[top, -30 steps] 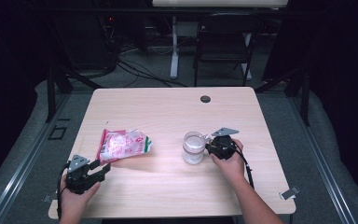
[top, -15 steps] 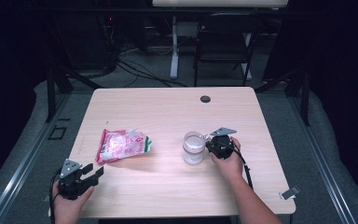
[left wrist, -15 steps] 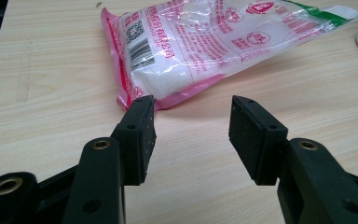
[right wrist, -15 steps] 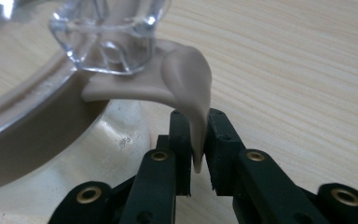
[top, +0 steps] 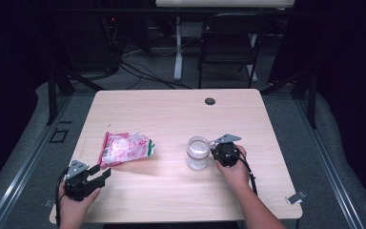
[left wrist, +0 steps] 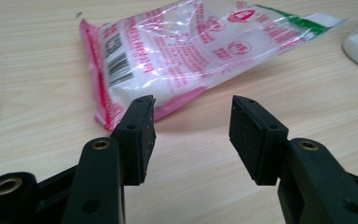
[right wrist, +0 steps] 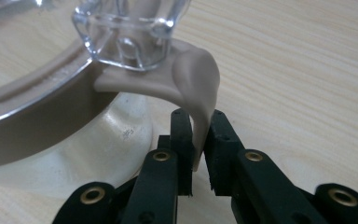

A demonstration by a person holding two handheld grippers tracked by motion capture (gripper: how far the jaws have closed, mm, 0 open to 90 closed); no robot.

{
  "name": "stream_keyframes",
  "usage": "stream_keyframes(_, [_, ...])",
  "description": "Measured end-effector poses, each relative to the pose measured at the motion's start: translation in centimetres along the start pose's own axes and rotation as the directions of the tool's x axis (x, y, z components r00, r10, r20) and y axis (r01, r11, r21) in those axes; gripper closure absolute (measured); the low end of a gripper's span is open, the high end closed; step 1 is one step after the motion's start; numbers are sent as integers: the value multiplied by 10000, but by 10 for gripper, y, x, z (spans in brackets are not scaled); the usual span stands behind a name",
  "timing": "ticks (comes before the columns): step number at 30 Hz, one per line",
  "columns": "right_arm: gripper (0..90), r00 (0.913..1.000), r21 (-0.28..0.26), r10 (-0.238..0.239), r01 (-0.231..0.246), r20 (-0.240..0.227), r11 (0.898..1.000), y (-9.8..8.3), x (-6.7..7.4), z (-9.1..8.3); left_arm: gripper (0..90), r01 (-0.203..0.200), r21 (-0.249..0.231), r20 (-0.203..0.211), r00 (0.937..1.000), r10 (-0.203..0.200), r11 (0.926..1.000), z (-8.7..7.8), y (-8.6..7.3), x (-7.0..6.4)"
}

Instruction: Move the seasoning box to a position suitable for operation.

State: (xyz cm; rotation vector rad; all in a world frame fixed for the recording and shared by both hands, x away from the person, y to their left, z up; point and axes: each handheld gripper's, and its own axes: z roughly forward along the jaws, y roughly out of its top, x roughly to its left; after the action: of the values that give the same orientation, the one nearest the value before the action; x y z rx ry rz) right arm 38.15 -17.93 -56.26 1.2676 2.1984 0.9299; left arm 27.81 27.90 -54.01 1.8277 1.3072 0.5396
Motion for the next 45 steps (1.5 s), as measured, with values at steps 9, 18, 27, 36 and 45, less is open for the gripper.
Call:
stream_keyframes(9, [822, 9997, 195, -110, 114, -198, 9997, -13, 18, -18, 500, -647, 17, 816, 9946, 643, 9979, 23, 16, -18])
stream_keyframes(18, [804, 9986, 276, -381, 392, -367, 9989, -25, 31, -33, 499, -1212, 11, 1477, 9818, 1197, 9926, 41, 28, -36])
stream_keyframes(27, [684, 9946, 120, -225, 238, -1012, 9996, -28, 30, -44, 496, -1280, -9, 1899, 9737, 1258, 9918, 47, 35, -46])
stream_keyframes(36, [569, 9908, 379, -163, 216, -1343, 9990, -24, 30, -75, 481, -1666, -26, 2452, 9558, 1622, 9860, 42, 51, -66])
stream_keyframes(45, [535, 9944, -245, -18, -8, -1057, 9997, -5, 24, -112, 523, -1837, -269, 3099, 9330, 1829, 9826, 40, 86, -97])
